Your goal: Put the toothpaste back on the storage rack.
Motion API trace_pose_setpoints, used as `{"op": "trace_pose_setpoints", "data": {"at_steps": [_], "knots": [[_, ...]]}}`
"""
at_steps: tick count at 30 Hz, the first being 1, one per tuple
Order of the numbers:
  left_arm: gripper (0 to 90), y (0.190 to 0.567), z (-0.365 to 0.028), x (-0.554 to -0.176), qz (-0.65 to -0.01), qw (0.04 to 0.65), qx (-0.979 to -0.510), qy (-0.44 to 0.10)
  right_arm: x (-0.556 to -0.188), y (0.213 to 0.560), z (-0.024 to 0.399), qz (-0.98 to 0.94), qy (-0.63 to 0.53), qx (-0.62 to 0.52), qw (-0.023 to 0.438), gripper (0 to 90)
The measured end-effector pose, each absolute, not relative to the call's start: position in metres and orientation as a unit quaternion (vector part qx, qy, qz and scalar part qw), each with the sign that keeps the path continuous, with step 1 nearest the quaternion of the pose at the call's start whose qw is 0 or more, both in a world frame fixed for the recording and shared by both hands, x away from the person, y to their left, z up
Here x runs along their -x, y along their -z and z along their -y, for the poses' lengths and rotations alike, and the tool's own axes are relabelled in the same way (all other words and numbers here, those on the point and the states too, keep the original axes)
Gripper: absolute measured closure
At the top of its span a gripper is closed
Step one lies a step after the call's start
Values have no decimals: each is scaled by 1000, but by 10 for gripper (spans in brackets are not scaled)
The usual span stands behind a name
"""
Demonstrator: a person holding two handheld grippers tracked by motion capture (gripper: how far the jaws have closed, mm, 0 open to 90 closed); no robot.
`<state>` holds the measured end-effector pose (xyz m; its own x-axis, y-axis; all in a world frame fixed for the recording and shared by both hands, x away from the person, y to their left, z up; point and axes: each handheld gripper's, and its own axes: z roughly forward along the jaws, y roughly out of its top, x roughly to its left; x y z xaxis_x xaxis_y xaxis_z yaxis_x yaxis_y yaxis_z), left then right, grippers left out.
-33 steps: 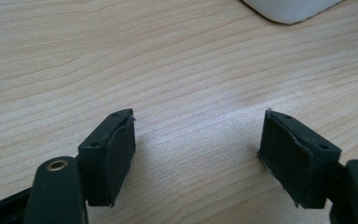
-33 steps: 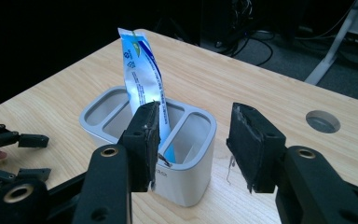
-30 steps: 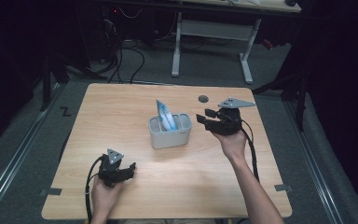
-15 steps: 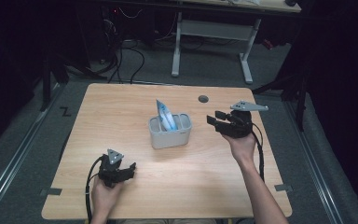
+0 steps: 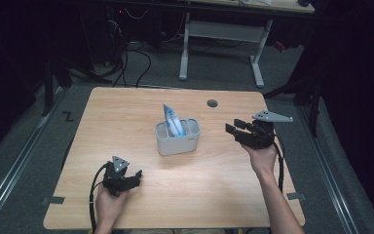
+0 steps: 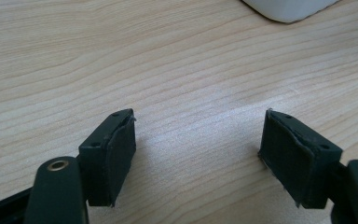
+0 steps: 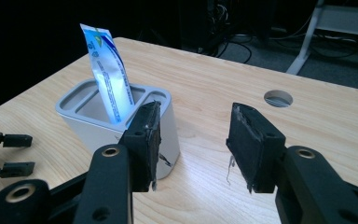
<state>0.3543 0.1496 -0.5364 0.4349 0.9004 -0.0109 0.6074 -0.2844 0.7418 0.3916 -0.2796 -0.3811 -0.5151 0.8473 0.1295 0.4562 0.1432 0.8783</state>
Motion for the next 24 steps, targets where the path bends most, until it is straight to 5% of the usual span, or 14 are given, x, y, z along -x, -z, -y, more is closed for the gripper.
{"op": "trace_pose_setpoints", "data": {"at_steps": [24], "knots": [[270, 536, -150, -354, -488, 347, -773, -211, -368, 391, 310, -711, -489, -463, 203, 534]]}}
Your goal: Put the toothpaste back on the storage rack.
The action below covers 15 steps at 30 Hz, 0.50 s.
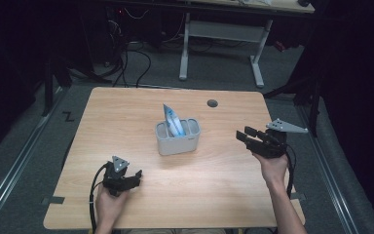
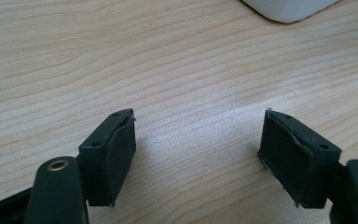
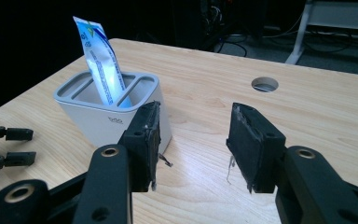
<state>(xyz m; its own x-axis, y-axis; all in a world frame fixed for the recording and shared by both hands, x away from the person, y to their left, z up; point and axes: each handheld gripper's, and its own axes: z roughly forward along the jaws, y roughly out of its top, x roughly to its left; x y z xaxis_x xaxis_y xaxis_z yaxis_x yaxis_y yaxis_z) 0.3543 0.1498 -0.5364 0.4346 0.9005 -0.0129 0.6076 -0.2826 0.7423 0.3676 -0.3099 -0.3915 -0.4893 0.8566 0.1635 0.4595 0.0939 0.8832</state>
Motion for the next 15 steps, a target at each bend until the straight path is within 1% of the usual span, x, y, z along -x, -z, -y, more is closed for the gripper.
{"op": "trace_pose_setpoints", "data": {"at_steps": [15], "knots": [[271, 536, -150, -354, -489, 347, -772, -211, -354, 400, 325, -703, -493, -472, 202, 533]]}}
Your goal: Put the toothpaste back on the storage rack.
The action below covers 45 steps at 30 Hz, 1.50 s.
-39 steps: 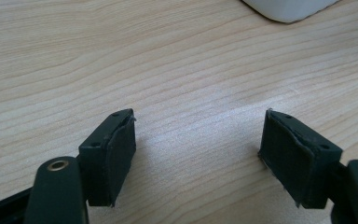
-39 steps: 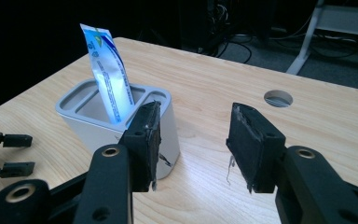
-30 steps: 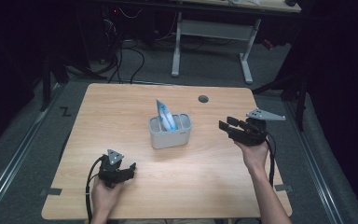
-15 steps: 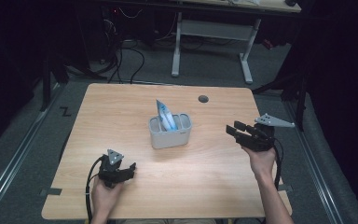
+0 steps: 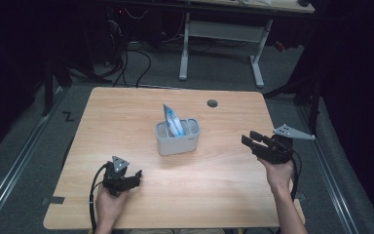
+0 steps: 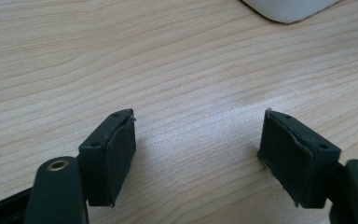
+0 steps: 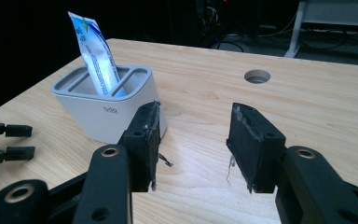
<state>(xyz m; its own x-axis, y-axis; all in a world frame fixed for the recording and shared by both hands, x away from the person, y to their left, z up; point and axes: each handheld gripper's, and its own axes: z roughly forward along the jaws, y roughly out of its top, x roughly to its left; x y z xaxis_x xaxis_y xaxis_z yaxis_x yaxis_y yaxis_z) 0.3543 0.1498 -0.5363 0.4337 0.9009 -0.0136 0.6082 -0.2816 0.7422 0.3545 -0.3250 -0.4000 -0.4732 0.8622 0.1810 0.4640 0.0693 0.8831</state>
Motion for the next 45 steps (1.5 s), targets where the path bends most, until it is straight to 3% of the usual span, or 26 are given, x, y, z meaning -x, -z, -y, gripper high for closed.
{"op": "trace_pose_setpoints", "data": {"at_steps": [24, 45], "knots": [[273, 536, -150, -354, -489, 348, -772, -210, -338, 416, 339, -695, -488, -490, 197, 532], [274, 536, -150, -354, -490, 348, -771, -211, -328, 460, 336, -699, -474, -505, 175, 527]]}}
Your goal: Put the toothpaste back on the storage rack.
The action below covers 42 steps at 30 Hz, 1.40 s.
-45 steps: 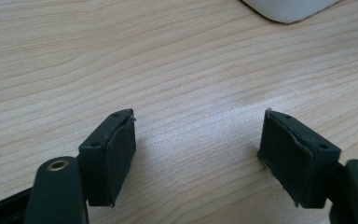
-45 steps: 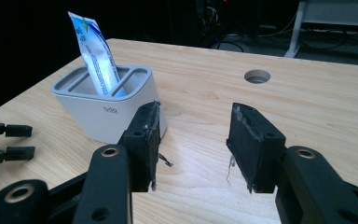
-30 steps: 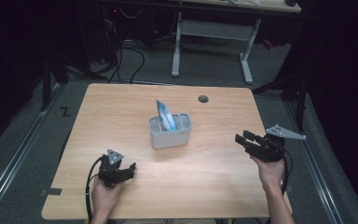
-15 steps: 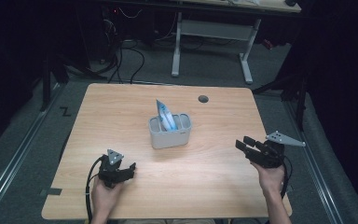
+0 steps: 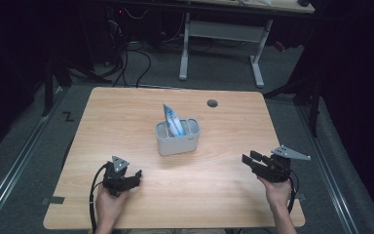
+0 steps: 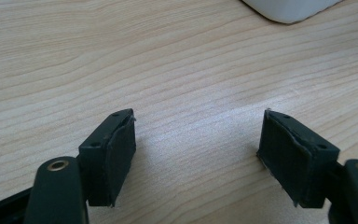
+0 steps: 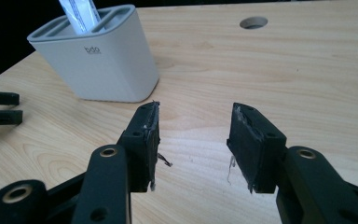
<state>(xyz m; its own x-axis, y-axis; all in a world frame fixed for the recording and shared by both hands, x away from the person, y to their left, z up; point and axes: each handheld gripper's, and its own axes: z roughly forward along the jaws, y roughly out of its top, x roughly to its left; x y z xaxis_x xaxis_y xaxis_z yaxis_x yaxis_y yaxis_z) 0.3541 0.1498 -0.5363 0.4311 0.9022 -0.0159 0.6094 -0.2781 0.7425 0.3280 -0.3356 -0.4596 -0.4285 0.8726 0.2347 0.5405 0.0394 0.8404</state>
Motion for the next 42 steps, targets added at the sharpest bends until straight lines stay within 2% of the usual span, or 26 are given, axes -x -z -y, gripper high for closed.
{"op": "trace_pose_setpoints", "data": {"at_steps": [16, 42], "knots": [[274, 536, -150, -354, -490, 348, -771, -211, -327, 488, 335, -711, -436, -521, 182, 514], [274, 536, -150, -354, -490, 348, -771, -211, -335, 517, 322, -741, -365, -515, 227, 509]]}}
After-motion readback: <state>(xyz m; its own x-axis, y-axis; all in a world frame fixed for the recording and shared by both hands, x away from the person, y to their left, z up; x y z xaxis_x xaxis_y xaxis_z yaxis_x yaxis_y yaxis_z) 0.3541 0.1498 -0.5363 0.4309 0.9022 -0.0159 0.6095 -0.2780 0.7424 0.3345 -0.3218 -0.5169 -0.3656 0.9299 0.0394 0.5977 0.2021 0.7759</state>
